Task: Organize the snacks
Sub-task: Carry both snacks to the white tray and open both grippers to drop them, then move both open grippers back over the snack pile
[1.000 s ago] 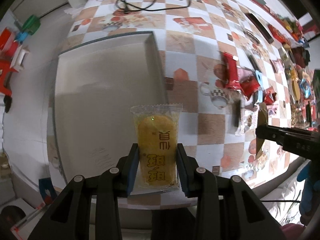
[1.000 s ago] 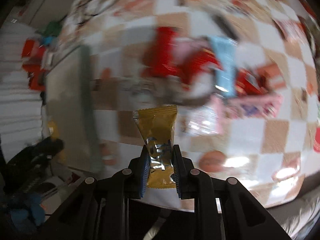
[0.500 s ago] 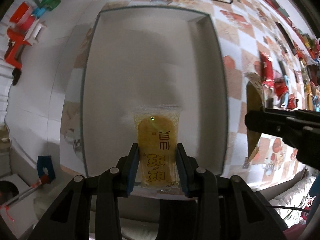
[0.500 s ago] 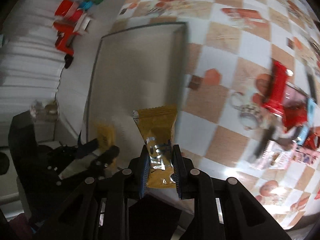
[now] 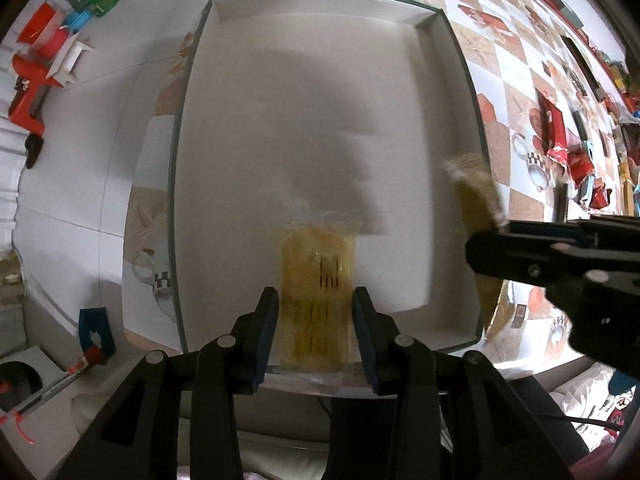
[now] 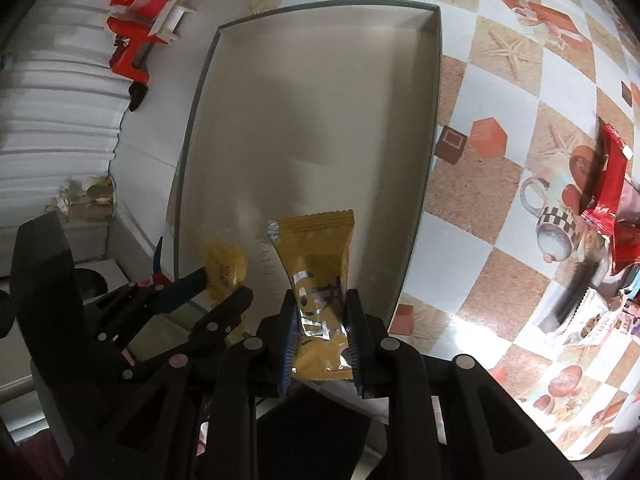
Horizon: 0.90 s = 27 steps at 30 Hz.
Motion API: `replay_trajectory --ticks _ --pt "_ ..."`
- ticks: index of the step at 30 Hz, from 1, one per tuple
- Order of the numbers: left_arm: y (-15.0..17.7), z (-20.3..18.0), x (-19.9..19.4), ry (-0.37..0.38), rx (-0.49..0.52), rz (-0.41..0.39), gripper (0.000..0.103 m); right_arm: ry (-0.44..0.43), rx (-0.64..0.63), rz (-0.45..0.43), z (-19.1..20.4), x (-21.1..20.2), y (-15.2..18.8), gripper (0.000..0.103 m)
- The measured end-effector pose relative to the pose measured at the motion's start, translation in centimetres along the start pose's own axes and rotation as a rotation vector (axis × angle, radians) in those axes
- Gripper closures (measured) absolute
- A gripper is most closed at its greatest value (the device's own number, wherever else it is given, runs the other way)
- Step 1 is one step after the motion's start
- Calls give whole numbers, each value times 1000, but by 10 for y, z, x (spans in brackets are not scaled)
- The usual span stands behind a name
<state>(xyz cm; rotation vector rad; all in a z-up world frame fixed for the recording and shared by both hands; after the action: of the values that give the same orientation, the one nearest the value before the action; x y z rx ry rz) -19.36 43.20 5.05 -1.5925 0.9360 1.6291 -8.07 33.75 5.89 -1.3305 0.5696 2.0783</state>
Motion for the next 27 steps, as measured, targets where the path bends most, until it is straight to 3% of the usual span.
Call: replay_trajectory --ticks 4,6,8,9,16,25,27 --pt "-1 -1 -3 -26 -2 -22 26 -9 13 12 -4 2 0 79" --pt "-4 -3 -4 -26 -1 -25 24 -3 21 15 -9 1 1 73" --pt "-6 -7 -5 -21 1 -16 24 14 39 7 -17 -3 3 20" --pt "-7 -10 -6 -20 4 -14 24 25 53 -14 -22 -7 5 15" --pt "-14 -42 -20 -5 71 -36 24 63 212 -43 -76 -23 28 15" --pt "-8 -101 -34 31 184 -42 23 103 491 -32 -163 -37 94 15" --pt "-6 -117 -35 39 210 -37 23 104 541 -28 -179 -37 114 5"
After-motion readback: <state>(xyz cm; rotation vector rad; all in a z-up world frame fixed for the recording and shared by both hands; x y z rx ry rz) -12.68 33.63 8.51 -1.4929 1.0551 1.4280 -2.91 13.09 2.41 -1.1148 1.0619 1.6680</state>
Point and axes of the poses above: each gripper's, at about its wrist camera, not at the fingertips, and x roughly the way its jaws point, z to its left, y to its underside, the point moved 1 cm from there along x, roughly the way its jaws point, and after that the axes turned 14 degrees about -x, right-handed, at the moved point
